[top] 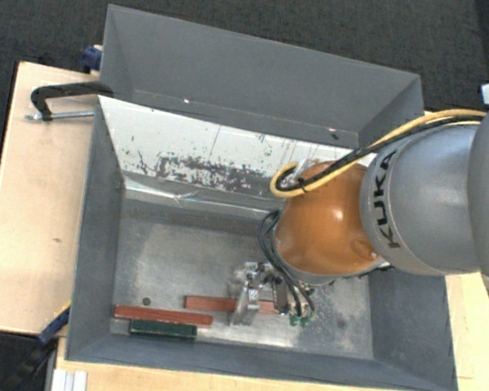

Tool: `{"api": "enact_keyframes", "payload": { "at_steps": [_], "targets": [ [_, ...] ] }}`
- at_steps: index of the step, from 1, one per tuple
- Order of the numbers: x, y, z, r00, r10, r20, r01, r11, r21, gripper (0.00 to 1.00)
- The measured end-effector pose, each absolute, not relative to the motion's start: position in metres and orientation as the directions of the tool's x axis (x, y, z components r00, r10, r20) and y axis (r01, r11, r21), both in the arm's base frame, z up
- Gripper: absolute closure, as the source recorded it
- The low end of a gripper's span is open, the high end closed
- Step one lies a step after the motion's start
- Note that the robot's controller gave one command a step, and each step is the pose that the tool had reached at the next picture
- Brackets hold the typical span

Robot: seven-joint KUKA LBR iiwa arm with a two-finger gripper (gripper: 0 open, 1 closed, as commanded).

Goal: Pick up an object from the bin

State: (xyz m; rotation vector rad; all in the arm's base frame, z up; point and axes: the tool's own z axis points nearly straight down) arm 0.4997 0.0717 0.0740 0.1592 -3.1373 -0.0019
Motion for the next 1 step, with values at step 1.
{"api": "enact_keyframes", "payload": {
  "at_steps": [1],
  "targets": [
    [0.5038, 0.0691, 0.1222, -0.995, -0.101, 0.001, -0.101, 0.995, 0.001, 1.00]
  ]
}}
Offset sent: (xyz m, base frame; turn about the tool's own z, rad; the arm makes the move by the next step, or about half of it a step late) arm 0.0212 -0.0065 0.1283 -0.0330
